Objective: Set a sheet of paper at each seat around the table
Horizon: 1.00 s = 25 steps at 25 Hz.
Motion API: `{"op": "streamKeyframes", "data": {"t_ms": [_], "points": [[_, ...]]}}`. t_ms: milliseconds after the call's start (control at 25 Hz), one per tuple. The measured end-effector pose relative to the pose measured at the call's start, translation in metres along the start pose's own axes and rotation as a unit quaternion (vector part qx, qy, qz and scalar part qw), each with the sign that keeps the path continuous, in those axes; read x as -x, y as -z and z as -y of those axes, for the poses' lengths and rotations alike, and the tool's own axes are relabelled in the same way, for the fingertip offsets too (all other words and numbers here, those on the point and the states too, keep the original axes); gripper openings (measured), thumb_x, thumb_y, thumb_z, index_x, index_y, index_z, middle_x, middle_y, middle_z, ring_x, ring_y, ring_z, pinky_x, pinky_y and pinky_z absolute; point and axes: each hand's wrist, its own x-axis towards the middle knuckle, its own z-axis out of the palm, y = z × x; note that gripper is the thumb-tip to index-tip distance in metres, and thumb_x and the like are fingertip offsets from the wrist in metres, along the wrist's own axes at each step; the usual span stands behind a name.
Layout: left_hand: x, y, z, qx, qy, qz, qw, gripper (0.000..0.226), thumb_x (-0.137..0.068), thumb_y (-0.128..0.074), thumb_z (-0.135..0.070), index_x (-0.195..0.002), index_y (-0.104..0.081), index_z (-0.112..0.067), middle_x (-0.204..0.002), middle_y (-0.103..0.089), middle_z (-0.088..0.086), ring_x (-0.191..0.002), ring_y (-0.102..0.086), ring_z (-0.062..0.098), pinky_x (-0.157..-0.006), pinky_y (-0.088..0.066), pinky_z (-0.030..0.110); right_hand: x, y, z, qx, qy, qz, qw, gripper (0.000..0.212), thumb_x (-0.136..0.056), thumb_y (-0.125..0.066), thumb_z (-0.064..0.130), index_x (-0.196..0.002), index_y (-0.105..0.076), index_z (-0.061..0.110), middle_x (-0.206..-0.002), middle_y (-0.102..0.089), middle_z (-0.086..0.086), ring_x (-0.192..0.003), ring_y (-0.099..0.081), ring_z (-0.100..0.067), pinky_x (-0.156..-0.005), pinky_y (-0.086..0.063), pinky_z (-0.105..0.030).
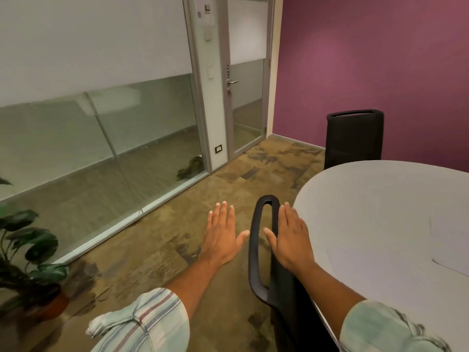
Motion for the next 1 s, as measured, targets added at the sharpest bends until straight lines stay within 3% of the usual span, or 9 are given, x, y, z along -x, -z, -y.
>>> {"op": "streamKeyframes", "data": {"t_ms": [200,440,680,1000], "points": [[-0.029,0.007,0.089,0.006,0.000,-0.002,1.000,0.093,-0.102,-0.031,-0.070,-0.167,-0.008,-0.007,-0.176,-0.003,0.019,-0.164,0.004,0.033,-0.133,-0.005,0.052,-0.051,-0.030,0.074,0.005,0.004,-0.011,1.000,0.086,-0.103,-0.017,0.070,-0.166,-0.006,0.013,-0.175,-0.008,-0.011,-0.161,-0.010,-0.030,-0.129,-0.018,-0.048],[-0.076,0.006,0.163,0.008,0.002,-0.002,1.000,0.093,-0.102,-0.028,-0.071,-0.167,-0.007,-0.008,-0.176,-0.002,0.018,-0.164,0.005,0.033,-0.133,-0.005,0.052,-0.110,-0.068,0.132,-0.002,0.023,-0.004,1.000,0.088,-0.103,-0.017,0.071,-0.166,-0.005,0.010,-0.175,-0.004,-0.012,-0.162,-0.007,-0.030,-0.129,-0.016,-0.048],[-0.155,-0.023,0.217,0.008,0.001,0.008,1.000,0.092,-0.102,-0.023,-0.071,-0.167,-0.006,-0.008,-0.177,0.000,0.018,-0.164,0.007,0.032,-0.133,-0.003,0.052,-0.199,-0.112,0.153,-0.002,0.027,0.010,1.000,0.089,-0.103,-0.015,0.070,-0.166,-0.004,0.008,-0.176,0.000,-0.011,-0.162,-0.002,-0.028,-0.130,-0.014,-0.048],[-0.322,-0.066,0.274,0.009,-0.011,0.049,0.999,0.090,-0.104,-0.023,-0.070,-0.168,-0.005,-0.009,-0.177,0.002,0.017,-0.164,0.010,0.031,-0.133,-0.001,0.050,-0.359,-0.176,0.142,-0.014,-0.008,0.035,0.999,0.089,-0.103,-0.014,0.071,-0.166,-0.004,0.008,-0.176,-0.001,-0.012,-0.162,-0.002,-0.029,-0.130,-0.014,-0.050]]}}
